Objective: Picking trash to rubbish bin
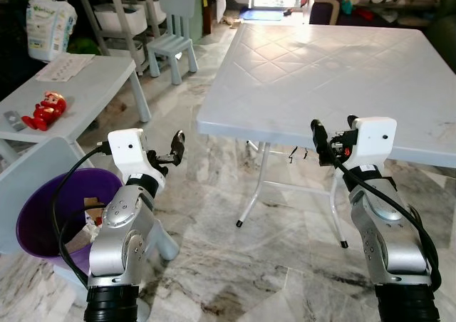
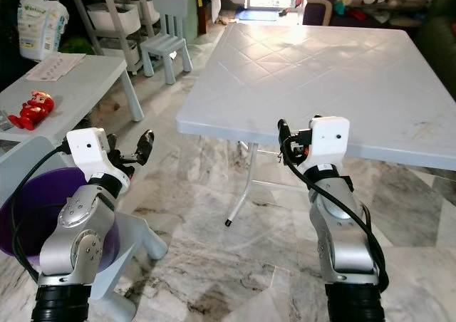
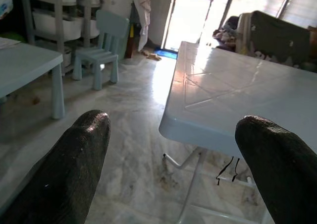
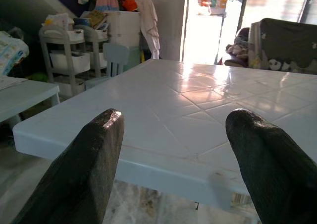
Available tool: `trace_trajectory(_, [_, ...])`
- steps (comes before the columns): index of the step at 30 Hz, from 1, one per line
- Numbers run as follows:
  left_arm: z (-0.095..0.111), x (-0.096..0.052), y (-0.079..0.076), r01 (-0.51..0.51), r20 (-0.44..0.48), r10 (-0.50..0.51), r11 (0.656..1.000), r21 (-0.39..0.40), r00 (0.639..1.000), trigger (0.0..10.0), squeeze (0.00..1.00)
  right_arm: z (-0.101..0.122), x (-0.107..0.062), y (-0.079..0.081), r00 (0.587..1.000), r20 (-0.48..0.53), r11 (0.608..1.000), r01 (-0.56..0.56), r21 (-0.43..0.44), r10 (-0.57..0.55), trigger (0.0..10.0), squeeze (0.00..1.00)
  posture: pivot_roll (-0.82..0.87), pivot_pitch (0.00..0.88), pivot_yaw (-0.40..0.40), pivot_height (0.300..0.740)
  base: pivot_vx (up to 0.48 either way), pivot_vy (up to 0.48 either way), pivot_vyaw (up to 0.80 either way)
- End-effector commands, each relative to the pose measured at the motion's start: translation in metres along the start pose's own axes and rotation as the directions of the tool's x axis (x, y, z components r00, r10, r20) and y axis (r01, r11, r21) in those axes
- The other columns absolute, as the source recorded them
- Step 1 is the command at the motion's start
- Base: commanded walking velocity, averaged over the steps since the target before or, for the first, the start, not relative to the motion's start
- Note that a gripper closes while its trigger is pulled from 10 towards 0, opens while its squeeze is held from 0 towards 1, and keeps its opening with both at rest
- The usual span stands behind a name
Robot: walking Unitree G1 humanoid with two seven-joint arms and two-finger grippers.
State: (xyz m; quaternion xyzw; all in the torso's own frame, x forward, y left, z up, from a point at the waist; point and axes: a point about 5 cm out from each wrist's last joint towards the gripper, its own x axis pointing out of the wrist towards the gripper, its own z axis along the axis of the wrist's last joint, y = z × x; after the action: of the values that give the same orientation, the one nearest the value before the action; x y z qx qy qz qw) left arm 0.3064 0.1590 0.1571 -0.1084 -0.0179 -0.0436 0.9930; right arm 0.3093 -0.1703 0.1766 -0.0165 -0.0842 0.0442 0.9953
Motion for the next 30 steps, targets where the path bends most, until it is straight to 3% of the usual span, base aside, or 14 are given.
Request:
trace_trajectory(1, [0.0023,0.0,0.0021,-0.014,0.006,0.014,1.0,0.003,1.0,10.0,0.0,0.0018,0.0007,0.0003,1.0,-0.001,1.0,-0.002,0.008,0.002,10.0,0.0,-0.01,0.056,-0.001,0.74,0.0,0.0,0.0])
trace_trajectory(26, [0.0069,0.0027,0.0069,-0.008,0.018,0.007,1.0,0.03,1.0,10.0,0.0,0.0009,0.0002,0.0005,1.0,-0.007,1.0,0.002,0.006,-0.002,10.0,0.0,-0.01,0.063,0.006,0.74,0.0,0.0,-0.16])
trace_trajectory(30, [0.0073,0.003,0.0057,0.0,0.018,-0.001,0.999,0.036,1.0,10.0,0.0,0.001,-0.0007,0.0009,1.0,0.0,1.0,0.003,0.004,-0.003,10.0,0.0,-0.01,0.064,0.008,0.74,0.313,0.0,0.0])
